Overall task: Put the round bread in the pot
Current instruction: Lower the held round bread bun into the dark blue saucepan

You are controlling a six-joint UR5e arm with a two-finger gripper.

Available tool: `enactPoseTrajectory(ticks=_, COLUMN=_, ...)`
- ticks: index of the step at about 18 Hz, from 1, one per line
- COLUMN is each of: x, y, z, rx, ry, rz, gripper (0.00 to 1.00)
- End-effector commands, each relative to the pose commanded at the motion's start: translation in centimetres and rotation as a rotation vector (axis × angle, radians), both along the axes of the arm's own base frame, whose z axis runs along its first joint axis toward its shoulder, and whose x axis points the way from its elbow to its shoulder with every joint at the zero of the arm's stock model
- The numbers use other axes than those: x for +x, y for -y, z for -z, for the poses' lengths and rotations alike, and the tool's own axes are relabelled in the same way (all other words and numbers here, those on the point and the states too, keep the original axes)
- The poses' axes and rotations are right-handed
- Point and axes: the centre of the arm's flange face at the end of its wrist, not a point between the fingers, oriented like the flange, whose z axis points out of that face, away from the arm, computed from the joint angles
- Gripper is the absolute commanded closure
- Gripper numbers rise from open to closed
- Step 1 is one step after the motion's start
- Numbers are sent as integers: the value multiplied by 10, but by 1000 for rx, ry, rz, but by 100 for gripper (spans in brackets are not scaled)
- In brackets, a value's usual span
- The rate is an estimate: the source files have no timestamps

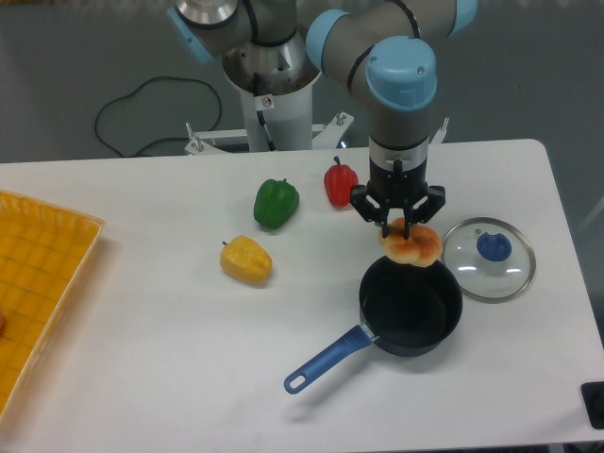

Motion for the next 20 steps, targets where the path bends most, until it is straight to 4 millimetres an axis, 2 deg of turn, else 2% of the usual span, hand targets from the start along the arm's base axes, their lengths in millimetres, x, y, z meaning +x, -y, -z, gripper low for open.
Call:
enactPoseTrajectory(ticks=7, x=-21, y=-10, z=-1, rx=6, ry=-13, rz=-5, gripper=64)
enactPoseTrajectory(ticks=10, x=-30, y=-15, z=14, rx=0, ry=1, rz=-3, gripper=64)
enactPoseTrajectory(ticks=14, x=-45, y=-24, z=20, rx=-2, ry=3, rz=-6, gripper=64)
enactPoseTrajectory(ticks=20, x=-50, y=-28, z=22, rx=-1, ry=0, rz=-2, gripper=64)
